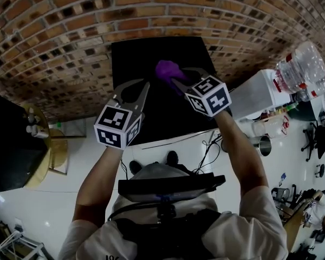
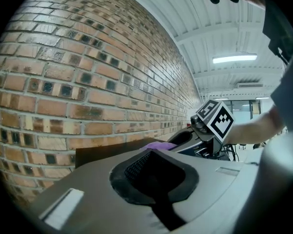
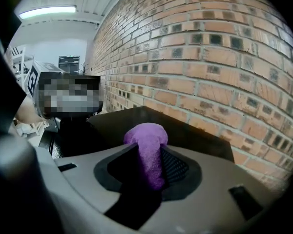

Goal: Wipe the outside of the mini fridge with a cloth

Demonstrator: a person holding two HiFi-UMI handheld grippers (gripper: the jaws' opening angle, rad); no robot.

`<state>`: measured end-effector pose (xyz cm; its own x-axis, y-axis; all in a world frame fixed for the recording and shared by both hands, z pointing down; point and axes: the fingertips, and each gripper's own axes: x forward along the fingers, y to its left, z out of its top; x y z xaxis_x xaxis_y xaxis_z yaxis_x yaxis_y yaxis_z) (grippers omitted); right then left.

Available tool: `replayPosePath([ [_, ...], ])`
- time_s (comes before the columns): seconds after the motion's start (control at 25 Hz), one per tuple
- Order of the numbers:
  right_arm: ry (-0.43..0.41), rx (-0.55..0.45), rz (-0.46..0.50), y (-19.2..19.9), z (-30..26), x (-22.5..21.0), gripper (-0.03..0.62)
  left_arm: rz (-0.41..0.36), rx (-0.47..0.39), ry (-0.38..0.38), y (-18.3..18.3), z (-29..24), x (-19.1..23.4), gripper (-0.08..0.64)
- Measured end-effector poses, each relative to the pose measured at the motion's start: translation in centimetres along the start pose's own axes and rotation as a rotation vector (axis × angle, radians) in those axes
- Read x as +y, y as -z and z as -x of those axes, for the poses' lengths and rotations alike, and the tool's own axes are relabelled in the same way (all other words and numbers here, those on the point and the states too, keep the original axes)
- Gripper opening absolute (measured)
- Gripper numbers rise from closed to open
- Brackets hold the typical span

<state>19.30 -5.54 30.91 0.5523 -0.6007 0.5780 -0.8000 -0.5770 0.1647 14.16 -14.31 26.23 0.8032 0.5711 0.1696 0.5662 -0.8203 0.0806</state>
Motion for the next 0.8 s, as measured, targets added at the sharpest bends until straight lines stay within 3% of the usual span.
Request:
replayPosePath([
  [0.4, 0.035, -0.041, -0.085, -4.9, -0.4, -0.3, 0.117, 0.003, -0.035, 0.049, -0.6, 1.2, -1.9, 0.009],
  [0.6, 0.007, -0.031, -0.133, -8.5, -4.3, 0.5, 0.117, -0.043, -0.032, 0.042, -0.5, 1.6, -2.7, 0.009],
  [0.8, 0.006, 0.008, -0.165, -10.5, -8.5, 0.8, 0.117, -0.039, -0.057, 0.012, -0.5, 2.7, -3.0, 0.009],
])
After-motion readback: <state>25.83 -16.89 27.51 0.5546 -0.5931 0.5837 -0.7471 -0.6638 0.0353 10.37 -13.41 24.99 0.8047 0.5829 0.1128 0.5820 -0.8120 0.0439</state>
